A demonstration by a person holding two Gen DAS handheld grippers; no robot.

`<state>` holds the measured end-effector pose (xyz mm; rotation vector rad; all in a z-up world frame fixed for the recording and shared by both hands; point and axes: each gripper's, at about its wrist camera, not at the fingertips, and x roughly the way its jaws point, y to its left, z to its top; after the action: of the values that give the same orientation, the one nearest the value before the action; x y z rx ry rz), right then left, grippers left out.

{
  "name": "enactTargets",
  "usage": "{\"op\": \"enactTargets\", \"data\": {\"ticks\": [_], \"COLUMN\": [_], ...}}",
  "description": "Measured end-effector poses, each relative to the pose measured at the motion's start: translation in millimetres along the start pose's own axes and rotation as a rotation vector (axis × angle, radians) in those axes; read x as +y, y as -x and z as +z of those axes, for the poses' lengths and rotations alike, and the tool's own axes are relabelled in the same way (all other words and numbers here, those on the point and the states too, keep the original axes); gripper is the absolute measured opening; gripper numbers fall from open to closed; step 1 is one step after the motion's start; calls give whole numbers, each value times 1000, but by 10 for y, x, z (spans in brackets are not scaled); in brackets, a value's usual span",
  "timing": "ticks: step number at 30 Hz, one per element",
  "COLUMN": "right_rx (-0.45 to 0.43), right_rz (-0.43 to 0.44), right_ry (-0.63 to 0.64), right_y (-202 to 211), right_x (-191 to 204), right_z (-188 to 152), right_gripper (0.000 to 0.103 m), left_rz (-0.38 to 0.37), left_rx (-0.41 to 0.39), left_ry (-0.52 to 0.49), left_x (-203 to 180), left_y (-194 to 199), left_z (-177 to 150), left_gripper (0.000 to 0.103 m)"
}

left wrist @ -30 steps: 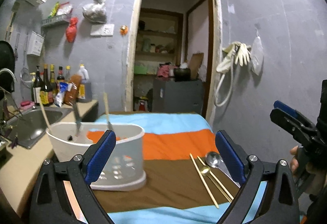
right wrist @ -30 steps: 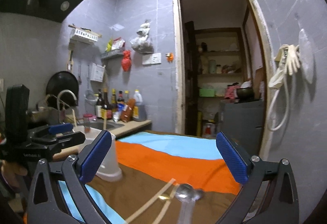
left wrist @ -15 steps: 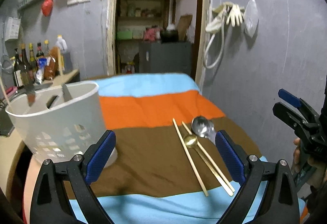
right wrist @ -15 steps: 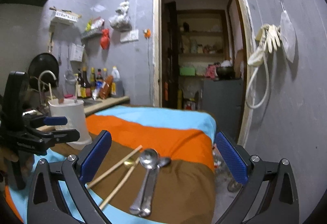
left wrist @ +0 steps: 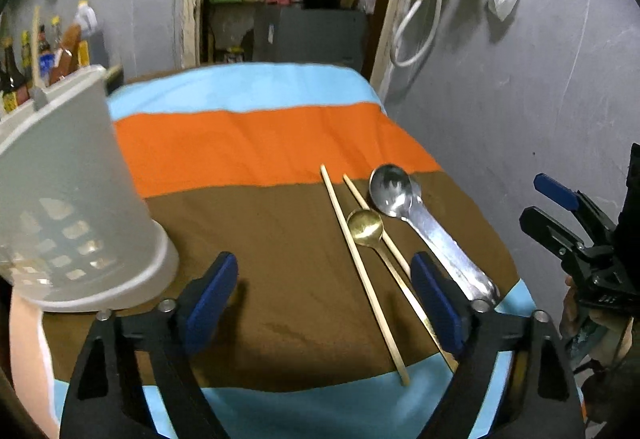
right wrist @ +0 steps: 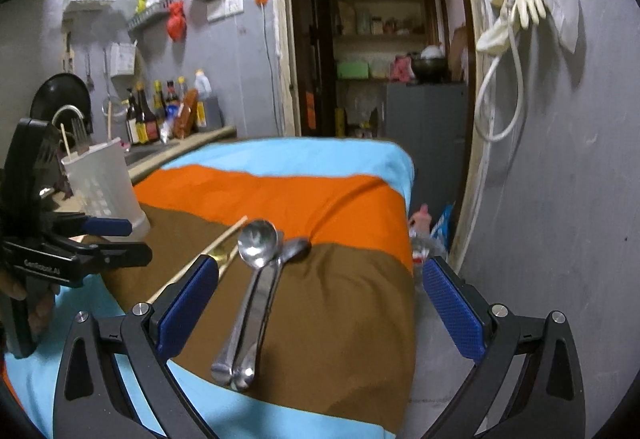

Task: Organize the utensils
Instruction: 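Move both tools back above the remaining utensils on the cloth, then close the left gripper on a wooden chopstick while the right gripper closes on a silver spoon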

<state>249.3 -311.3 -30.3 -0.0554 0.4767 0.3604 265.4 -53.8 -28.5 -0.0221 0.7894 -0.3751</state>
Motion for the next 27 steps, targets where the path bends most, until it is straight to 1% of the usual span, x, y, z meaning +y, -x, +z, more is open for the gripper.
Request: {"op": "enactTargets", "data": {"ticks": [1, 2, 4, 8, 10, 16, 19, 24, 25, 26, 27], "right_rx": [15, 33, 65, 111, 119, 138, 145, 151, 153, 156, 160], "right_rz": [0, -1, -2, 6, 7, 11, 15, 15, 14, 14, 15], "right_ry": [-1, -2, -6, -20, -21, -27, -30, -23, -20, -19, -17], "right_y": [-27, -59, -119, -209, -226, -284, -308, -341, -357, -370, -390], "right_x": [-7, -16, -33, -68, -78, -104, -108, -110, -111, -111, -106], "right_z": [-5, -16, -32, -73, -78, -90, -91, -77, -71, -67, -62], "right_gripper": [101, 100, 99, 97, 97, 97, 97, 96, 95, 92, 90], "left_rz": [-5, -10, -25, -42, -42, -31, -26, -14, -12, -9, -6], "left_rx": [17, 31, 63, 110, 120, 142, 147, 154, 153, 152, 151], "left_ry": [4, 6, 13, 9, -14, -55, -56, -63, -65, -67, -68], "left_x": [4, 7, 18, 15, -8, -28, -14, -21, -20, -19, -14], "left_y": [-33, -55, -128, -253, -291, -399, -465, -573, -590, -608, -622], "left_z": [7, 16, 30, 46, 63, 104, 135, 218, 235, 252, 263], "left_gripper": [71, 69, 62, 52, 45, 28, 23, 20, 19, 18, 15]}}
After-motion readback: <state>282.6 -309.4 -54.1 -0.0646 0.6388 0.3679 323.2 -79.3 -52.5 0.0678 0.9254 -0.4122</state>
